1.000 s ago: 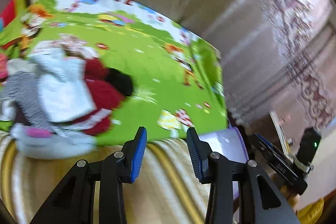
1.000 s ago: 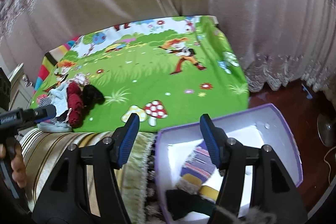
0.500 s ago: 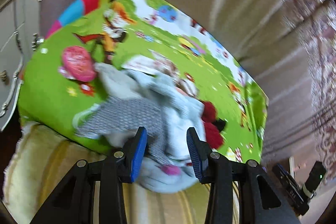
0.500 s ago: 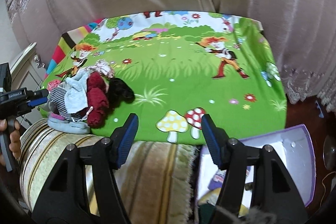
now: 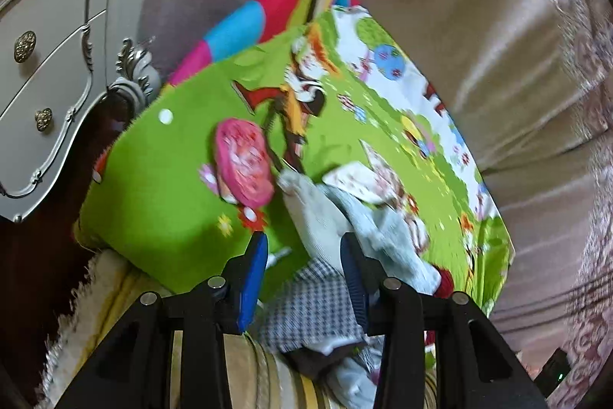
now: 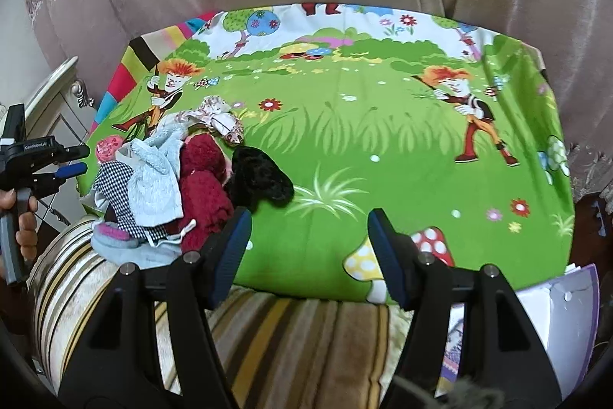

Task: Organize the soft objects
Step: 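Grasp the black fuzzy item with the right tool while the left tool grasps the pink purse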

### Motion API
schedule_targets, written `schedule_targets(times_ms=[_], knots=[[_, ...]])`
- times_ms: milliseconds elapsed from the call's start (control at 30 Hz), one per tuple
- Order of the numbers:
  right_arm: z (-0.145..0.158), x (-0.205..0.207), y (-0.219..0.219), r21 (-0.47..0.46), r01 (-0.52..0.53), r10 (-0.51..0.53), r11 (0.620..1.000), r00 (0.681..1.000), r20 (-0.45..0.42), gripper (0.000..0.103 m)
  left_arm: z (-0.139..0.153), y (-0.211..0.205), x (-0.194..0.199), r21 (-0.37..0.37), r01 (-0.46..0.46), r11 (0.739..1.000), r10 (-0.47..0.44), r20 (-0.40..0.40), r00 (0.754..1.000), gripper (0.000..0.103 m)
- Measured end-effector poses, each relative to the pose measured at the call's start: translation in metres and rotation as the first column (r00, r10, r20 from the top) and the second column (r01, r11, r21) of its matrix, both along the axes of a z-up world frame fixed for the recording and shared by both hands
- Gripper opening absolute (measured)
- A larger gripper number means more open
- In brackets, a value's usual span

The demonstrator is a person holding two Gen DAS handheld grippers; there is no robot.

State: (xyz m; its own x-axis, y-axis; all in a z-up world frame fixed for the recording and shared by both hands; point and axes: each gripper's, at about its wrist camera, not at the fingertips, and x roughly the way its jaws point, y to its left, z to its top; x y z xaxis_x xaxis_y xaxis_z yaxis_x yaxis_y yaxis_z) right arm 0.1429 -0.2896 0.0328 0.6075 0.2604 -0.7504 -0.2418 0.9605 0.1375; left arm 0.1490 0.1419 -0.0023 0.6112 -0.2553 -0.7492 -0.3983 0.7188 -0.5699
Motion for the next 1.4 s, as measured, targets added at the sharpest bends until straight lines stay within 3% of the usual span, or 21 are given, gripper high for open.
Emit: schedule_targets(times_ms=[67, 300, 433, 733, 833, 1167, 1200, 1267, 1333, 1400], knots=[[-0.003, 0.007, 0.006, 0.002, -0.009, 0.009, 1.000, 1.000, -0.008, 0.067, -0.004, 0.009, 0.007, -0.009, -0.022, 1.000, 0.022, -0.013, 1.000, 0.041], [-0.014, 0.029, 0.025, -0.011, -0.051, 0.051, 0.999, 0.998, -0.033, 0.067, -0.015, 0.034, 0.025, 0.062, -0.116, 0.991, 0.120, -0.067, 0.990, 0.042], [-0.020, 0.040, 0.035, -0.016, -0.081, 0.080, 0.997, 0.996, -0.043, 0.071, -0.027, 0.036, 0.034, 0.064, -0.114, 0.991, 0.120, -0.095, 0.988, 0.045], [-0.037, 0.062, 0.050, -0.023, -0.125, 0.123, 0.992, 0.990, -0.074, 0.073, -0.024, 0.022, 0.060, 0.219, -0.052, 0.974, 0.070, -0.074, 0.995, 0.046], [-0.042, 0.069, 0.054, -0.025, -0.136, 0.133, 0.990, 0.988, -0.082, 0.074, -0.027, 0.013, 0.067, 0.258, -0.008, 0.966, 0.028, -0.075, 0.997, 0.026], [-0.065, 0.095, 0.064, 0.007, -0.171, 0.170, 0.985, 0.973, -0.157, 0.074, -0.014, 0.010, 0.054, 0.258, -0.026, 0.966, 0.017, 0.034, 0.999, 0.021], [-0.068, 0.096, 0.066, 0.012, -0.178, 0.178, 0.984, 0.970, -0.166, 0.073, -0.011, 0.009, 0.054, 0.261, -0.028, 0.965, 0.016, 0.045, 0.999, 0.021], [-0.072, 0.097, 0.068, 0.019, -0.188, 0.189, 0.982, 0.965, -0.182, 0.054, -0.004, 0.005, 0.052, 0.260, -0.030, 0.965, 0.013, 0.069, 0.998, 0.020], [-0.076, 0.098, 0.069, 0.024, -0.197, 0.198, 0.980, 0.960, -0.200, 0.041, 0.003, 0.002, 0.050, 0.261, -0.031, 0.965, 0.007, 0.092, 0.996, 0.020], [-0.076, 0.096, 0.070, 0.026, -0.202, 0.203, 0.979, 0.959, -0.196, 0.036, 0.009, 0.000, 0.048, 0.271, -0.037, 0.962, 0.006, 0.114, 0.993, 0.020]])
